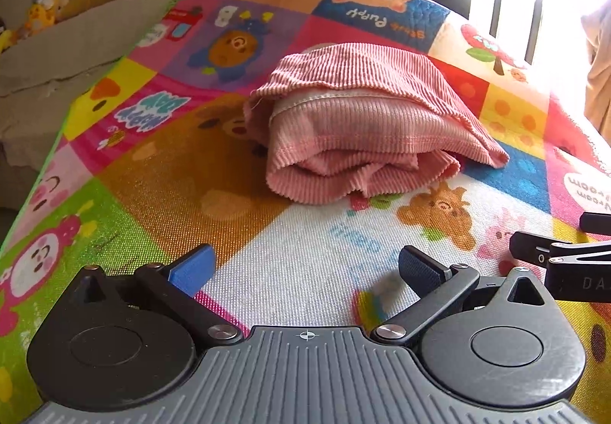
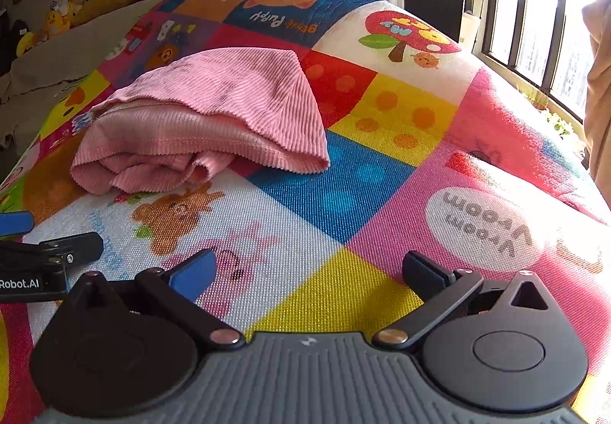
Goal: Fold clothes
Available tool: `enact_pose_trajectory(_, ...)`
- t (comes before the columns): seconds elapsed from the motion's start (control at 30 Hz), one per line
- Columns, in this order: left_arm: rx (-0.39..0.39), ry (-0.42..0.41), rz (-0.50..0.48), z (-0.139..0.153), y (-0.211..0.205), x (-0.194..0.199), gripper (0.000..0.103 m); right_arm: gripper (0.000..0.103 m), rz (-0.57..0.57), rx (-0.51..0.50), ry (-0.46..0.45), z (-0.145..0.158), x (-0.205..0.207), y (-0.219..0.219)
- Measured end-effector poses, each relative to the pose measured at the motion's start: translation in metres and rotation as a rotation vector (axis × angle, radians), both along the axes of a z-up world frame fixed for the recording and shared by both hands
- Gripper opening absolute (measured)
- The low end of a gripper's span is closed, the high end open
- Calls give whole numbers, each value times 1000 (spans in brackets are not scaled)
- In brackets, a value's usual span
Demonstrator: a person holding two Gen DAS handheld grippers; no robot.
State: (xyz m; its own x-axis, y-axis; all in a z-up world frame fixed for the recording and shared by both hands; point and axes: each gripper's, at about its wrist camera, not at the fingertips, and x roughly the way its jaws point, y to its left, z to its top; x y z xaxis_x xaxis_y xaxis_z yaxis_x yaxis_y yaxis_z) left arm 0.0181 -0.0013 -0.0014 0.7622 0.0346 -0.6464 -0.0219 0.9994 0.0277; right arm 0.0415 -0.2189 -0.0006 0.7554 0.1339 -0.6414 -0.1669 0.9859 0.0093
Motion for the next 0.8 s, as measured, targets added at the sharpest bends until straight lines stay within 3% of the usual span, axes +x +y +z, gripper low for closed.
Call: enact_pose_trajectory(0.8,-11,5,5,1,1,0,103,103,3,5,2,0,-2,-2)
